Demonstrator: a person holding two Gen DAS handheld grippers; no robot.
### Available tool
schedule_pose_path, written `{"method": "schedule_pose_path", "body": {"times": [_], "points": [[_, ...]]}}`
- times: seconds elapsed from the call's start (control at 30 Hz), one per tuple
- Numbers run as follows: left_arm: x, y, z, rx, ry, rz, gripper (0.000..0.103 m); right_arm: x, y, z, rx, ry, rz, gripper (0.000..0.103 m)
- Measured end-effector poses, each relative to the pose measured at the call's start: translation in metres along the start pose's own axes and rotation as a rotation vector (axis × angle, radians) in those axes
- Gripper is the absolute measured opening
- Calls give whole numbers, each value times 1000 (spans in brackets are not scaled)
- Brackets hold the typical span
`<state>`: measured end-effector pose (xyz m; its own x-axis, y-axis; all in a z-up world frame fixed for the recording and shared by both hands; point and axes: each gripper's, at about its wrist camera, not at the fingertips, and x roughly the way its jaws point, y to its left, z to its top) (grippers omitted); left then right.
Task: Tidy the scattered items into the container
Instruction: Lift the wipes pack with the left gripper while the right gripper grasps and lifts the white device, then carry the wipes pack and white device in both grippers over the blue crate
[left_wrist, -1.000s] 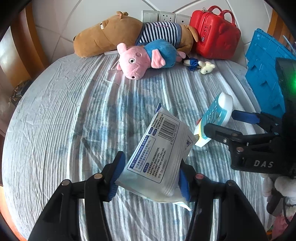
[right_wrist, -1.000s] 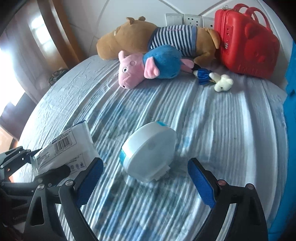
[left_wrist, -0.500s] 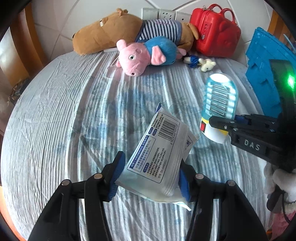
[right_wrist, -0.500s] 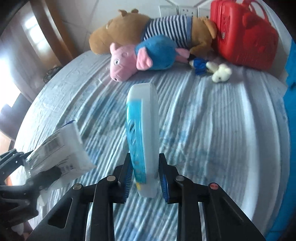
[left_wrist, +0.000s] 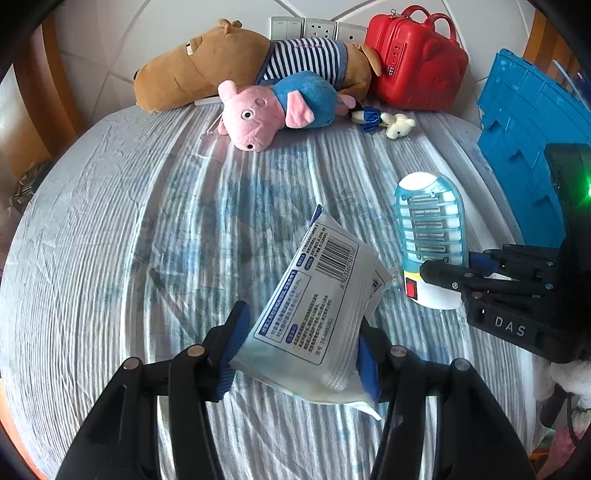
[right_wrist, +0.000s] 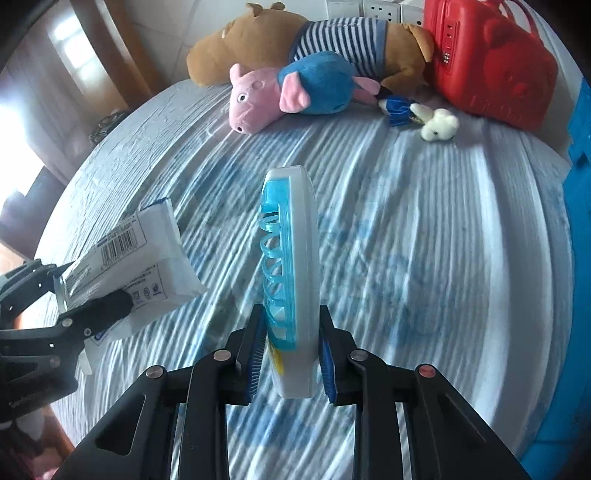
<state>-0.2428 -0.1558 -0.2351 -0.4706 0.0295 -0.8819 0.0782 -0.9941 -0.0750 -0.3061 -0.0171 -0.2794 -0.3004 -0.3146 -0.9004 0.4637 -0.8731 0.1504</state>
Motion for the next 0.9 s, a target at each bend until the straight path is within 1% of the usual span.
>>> {"method": "schedule_pose_path", "body": {"times": [0.23,0.47,0.63,0.9], "points": [[-19,-4,2,8,-38,7,52,-23,7,1,-13,-41,4,26],[-37,-13,-2,5,-75,9,52,-59,12,-11,-28,-82,-4,26],[-49,-23,-5,11,-99,-9,52,-79,15,-19,-39,-101,-13,26],[-63,-31,-7,52,-119,-43,52,-104,22,-30,-18,-127,-43,26]]}}
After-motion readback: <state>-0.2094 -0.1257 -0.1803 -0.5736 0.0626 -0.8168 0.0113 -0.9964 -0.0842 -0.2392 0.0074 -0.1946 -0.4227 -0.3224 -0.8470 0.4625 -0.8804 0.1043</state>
